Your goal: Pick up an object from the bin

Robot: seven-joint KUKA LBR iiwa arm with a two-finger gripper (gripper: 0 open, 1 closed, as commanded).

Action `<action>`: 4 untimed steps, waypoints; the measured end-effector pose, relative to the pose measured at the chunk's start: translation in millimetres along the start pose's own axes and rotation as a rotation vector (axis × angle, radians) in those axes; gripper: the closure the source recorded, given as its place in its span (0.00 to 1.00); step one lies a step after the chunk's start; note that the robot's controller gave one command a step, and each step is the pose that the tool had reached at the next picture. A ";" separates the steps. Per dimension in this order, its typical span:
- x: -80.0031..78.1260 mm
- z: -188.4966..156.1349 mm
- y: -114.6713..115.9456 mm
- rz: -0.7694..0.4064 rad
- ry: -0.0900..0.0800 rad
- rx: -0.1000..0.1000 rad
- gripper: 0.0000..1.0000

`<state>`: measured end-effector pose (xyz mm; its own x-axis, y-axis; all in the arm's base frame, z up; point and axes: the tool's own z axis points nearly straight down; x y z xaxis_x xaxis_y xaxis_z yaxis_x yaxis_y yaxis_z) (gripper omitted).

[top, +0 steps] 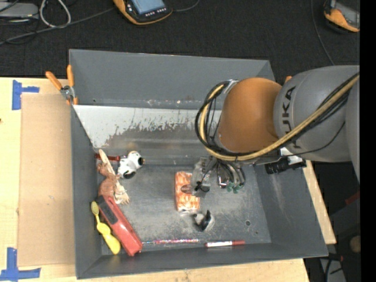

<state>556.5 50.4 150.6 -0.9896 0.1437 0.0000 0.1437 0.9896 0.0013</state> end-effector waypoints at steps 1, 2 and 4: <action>14.8 40.7 -37.1 0.112 0.003 0.002 1.00; 8.6 45.7 -31.0 -0.210 0.001 0.001 1.00; 17.5 50.0 -30.3 -0.071 0.009 0.003 0.00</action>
Offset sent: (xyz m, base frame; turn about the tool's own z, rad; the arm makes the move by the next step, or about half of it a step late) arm -0.0030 -0.0158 -0.0448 -0.5682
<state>534.8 23.0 100.6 -0.9973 0.0730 0.0095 0.0730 0.9973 -0.0017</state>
